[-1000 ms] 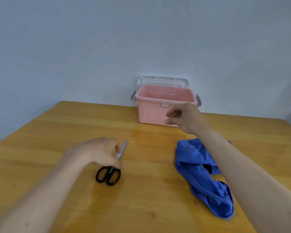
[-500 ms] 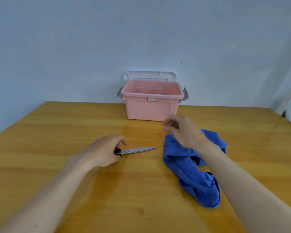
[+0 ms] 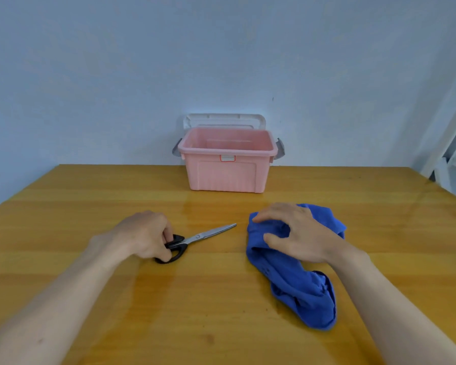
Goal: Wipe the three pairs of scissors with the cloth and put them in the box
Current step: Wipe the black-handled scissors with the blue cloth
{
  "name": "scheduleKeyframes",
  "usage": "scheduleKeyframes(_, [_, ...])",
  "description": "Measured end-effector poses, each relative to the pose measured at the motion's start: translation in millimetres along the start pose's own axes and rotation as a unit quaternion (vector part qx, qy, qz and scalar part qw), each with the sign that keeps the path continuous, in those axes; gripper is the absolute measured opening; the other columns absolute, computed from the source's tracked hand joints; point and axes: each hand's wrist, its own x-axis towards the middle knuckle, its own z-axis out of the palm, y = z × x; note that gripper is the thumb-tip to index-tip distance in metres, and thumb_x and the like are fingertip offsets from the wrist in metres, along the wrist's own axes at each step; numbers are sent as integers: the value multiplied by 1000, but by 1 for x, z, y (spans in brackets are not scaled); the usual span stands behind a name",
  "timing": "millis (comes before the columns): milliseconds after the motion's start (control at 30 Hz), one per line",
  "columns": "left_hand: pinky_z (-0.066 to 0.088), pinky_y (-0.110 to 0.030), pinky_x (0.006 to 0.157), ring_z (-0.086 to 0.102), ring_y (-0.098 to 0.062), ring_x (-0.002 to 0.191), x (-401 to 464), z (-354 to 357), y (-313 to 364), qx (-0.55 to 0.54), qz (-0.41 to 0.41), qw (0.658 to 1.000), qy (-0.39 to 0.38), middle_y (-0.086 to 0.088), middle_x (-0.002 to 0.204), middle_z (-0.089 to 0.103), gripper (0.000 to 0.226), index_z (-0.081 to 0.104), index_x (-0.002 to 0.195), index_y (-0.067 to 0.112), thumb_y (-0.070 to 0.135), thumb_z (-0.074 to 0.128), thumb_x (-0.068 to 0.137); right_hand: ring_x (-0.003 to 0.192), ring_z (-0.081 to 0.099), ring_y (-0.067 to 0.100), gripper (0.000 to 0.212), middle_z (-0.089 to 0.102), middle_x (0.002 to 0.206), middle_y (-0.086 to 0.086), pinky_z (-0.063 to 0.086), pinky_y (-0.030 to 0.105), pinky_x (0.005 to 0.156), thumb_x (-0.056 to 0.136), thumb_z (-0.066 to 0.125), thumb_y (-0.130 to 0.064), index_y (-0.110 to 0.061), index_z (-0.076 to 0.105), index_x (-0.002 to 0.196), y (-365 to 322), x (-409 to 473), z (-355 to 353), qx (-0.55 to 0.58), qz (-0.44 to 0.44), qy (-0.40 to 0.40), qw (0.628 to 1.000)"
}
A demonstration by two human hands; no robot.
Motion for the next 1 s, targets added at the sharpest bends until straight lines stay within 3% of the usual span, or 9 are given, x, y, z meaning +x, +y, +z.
scheduleKeyframes(133, [55, -22, 72, 64, -3, 80, 1, 0, 1, -53, 20, 998, -20, 18, 85, 66, 26, 67, 91, 30, 27, 79, 69, 132, 26, -3, 58, 38, 140, -24, 5, 24, 107, 85, 64, -20, -38, 48, 137, 8, -5, 7, -35, -2, -35, 999])
scheduleKeyframes(233, [55, -22, 70, 67, -3, 75, 3, 7, -1, -172, 58, 983, 16, 13, 77, 72, 18, 73, 83, 30, 21, 80, 69, 124, 46, 3, 42, 58, 130, -17, 33, 29, 108, 90, 58, -12, -29, 60, 129, 15, -1, 13, -21, 4, 39, 999])
scheduleKeyframes(333, [46, -16, 56, 63, -6, 63, 3, 18, 5, -403, 83, 911, 31, 3, 79, 74, 14, 76, 89, 22, 11, 75, 80, 98, 61, 4, 24, 70, 101, -15, 49, 32, 88, 93, 54, -11, -25, 71, 103, 9, 6, 13, 1, 23, 146, 989])
scheduleKeyframes(467, [32, -18, 44, 35, -8, 47, 3, 30, 19, -601, 97, 793, -19, -1, 76, 60, 17, 77, 100, 13, 16, 73, 84, 76, 60, 6, 15, 64, 78, -14, 50, 31, 68, 91, 55, -15, -24, 63, 82, -3, 15, 15, 20, 70, 223, 972])
scheduleKeyframes(533, [30, -18, 42, 36, -8, 46, 3, 32, 27, -636, 108, 763, -18, 1, 82, 68, 18, 73, 100, 11, 20, 66, 86, 66, 57, 7, 18, 60, 68, -12, 46, 29, 60, 92, 55, -18, -24, 57, 74, -7, 18, 15, 22, 86, 219, 972])
scheduleKeyframes(633, [28, -19, 40, 41, -12, 41, 3, 33, 36, -633, 117, 765, 14, -3, 101, 75, 9, 59, 98, 12, 19, 54, 97, 53, 47, 10, 32, 49, 55, -9, 34, 27, 51, 92, 55, -21, -27, 45, 63, -12, 23, 12, 22, 104, 194, 975])
scheduleKeyframes(733, [26, -21, 42, 32, -11, 38, 8, 36, 39, -653, 144, 743, 26, -2, 89, 69, 13, 57, 98, 14, 24, 49, 100, 48, 37, 10, 37, 41, 51, -9, 31, 23, 49, 92, 56, -19, -20, 39, 58, -19, 35, 3, 92, 132, 195, 968])
scheduleKeyframes(867, [27, -21, 42, 35, -9, 37, 7, 44, 41, -709, 192, 678, -29, 0, 72, 54, 58, 54, 98, 12, 60, 73, 72, 52, 39, 7, 30, 45, 58, 0, 34, 19, 48, 91, 60, -15, -3, 48, 67, -36, 39, 8, 275, 116, 206, 932])
scheduleKeyframes(1000, [31, -23, 43, 44, -13, 46, 4, 51, 42, -685, 197, 696, -86, -1, 70, 54, 84, 52, 98, 13, 81, 72, 51, 60, 47, 8, 18, 52, 65, 1, 41, 23, 56, 91, 61, -9, 0, 52, 79, -44, 32, 35, 307, 84, 174, 932])
